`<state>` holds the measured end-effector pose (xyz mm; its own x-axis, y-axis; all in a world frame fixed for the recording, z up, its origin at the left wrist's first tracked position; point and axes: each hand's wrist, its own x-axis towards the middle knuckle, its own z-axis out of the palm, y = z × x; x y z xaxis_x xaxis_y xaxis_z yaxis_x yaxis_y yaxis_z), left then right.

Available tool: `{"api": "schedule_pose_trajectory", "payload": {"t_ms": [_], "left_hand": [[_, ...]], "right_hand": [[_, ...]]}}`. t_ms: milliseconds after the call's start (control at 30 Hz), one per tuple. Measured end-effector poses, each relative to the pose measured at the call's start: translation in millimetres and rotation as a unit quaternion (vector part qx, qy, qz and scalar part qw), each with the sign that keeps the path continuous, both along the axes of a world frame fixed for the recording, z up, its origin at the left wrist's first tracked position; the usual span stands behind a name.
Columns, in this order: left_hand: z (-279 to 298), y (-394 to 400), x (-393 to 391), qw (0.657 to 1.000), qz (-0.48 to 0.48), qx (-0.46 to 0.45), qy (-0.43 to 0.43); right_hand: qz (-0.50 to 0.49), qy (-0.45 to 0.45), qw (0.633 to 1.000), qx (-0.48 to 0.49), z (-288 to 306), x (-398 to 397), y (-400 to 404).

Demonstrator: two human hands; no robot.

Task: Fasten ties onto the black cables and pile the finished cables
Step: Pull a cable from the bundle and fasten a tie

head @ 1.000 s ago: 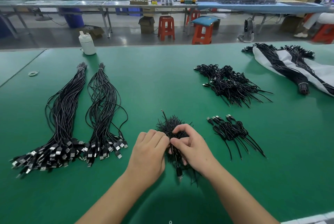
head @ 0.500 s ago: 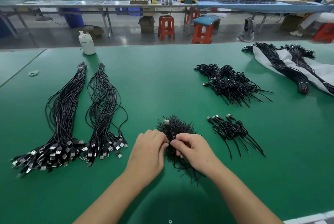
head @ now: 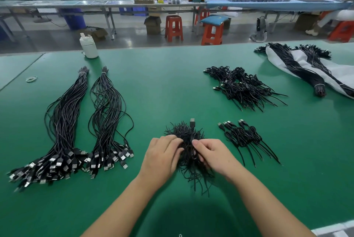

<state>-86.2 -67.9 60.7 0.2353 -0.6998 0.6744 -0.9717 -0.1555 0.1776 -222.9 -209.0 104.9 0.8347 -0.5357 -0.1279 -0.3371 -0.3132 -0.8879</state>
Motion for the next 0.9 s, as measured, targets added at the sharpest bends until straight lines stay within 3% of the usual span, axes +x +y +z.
{"api": "schedule_pose_trajectory", "payload": {"t_ms": [100, 233, 333, 433, 633, 767, 833, 900], "left_hand": [[-33.6, 15.8, 24.2, 0.994, 0.070, 0.070, 0.043], [-62.9, 34.6, 48.6, 0.974, 0.156, 0.142, 0.076], [-67.2, 30.0, 52.1, 0.967, 0.183, 0.151, 0.096], [-69.5, 28.7, 53.3, 0.963, 0.198, 0.148, 0.105], [-70.7, 29.4, 52.4, 0.959, 0.206, 0.159, 0.110], [-71.9, 29.5, 53.4, 0.958, 0.210, 0.161, 0.111], [-73.1, 29.7, 54.4, 0.958, 0.211, 0.161, 0.108], [-74.5, 29.7, 54.8, 0.960, 0.214, 0.149, 0.102]], "right_hand": [[-0.005, 0.102, 0.981, -0.164, -4.7, -3.2, -33.7], [0.003, 0.250, 0.903, -0.351, -5.3, -11.0, -87.5], [0.002, 0.347, 0.852, -0.392, -2.1, -15.2, -127.1], [0.002, 0.398, 0.826, -0.398, -3.1, -14.1, -151.7], [-0.014, 0.416, 0.839, -0.352, -28.6, -12.6, -165.5], [-0.084, 0.362, 0.814, -0.446, -25.4, -5.7, -156.4], [-0.104, 0.279, 0.841, -0.452, -29.0, 5.0, -141.5], [-0.088, 0.220, 0.891, -0.388, -41.8, 19.2, -121.7]]}}
